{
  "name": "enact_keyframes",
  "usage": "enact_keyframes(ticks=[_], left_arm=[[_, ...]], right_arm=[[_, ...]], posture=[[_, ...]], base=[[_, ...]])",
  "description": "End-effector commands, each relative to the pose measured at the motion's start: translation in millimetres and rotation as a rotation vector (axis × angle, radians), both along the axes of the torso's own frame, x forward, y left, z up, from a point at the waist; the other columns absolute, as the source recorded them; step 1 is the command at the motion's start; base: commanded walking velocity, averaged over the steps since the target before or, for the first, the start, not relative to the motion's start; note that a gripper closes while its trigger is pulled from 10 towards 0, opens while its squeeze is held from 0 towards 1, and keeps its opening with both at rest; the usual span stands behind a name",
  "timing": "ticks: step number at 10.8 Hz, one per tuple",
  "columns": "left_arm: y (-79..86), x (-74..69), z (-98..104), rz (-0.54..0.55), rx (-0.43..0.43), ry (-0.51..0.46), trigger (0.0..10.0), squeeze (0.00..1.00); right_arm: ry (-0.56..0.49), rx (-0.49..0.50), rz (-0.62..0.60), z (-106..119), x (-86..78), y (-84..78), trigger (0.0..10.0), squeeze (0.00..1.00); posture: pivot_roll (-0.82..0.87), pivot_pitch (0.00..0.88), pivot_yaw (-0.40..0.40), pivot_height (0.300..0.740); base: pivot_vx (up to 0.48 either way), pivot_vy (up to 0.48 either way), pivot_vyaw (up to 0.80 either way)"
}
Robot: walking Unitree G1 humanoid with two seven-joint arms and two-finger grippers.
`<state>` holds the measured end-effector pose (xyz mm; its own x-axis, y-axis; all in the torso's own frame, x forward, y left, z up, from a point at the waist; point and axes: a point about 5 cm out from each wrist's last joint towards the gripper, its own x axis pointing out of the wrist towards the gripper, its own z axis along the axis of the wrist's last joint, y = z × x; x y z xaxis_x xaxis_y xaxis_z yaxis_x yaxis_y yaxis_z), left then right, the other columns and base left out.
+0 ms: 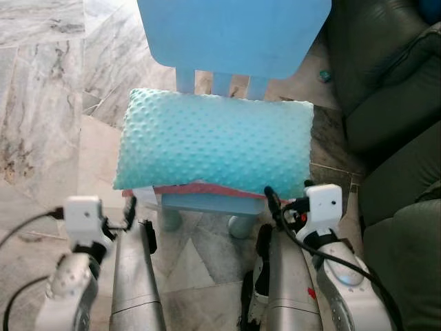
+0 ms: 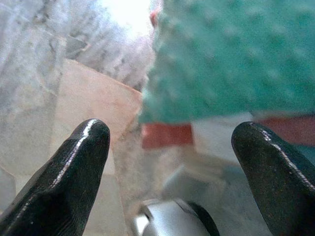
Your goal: Move the pillow to the sofa
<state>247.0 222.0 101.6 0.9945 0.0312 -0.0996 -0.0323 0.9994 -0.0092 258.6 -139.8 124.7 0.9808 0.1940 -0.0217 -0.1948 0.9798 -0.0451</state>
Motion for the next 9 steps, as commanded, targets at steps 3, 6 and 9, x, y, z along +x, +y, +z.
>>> enact_keyframes(ticks=[3,6,9], left_arm=[[10.5,5.0,9,0.027,0.049,-0.039,10.0,0.00],[19.6,14.0,31,0.059,0.096,-0.125,10.0,0.00],[35.4,24.5,44,0.125,0.079,-0.173,10.0,0.49]], right_arm=[[0.001,0.001,-0.037,2,-0.8,-5.6,10.0,0.00],[-0.065,0.008,-0.077,22,2.9,-15.2,10.0,0.00],[-0.138,0.011,-0.103,45,14.6,-23.2,10.0,0.27]], posture=[[-0.02,0.375,-0.079,0.512],[-0.02,0.382,-0.074,0.512],[-0.02,0.382,-0.073,0.512]], base=[[0.000,0.000,0.00],[0.000,0.000,0.00],[0.000,0.000,0.00]])
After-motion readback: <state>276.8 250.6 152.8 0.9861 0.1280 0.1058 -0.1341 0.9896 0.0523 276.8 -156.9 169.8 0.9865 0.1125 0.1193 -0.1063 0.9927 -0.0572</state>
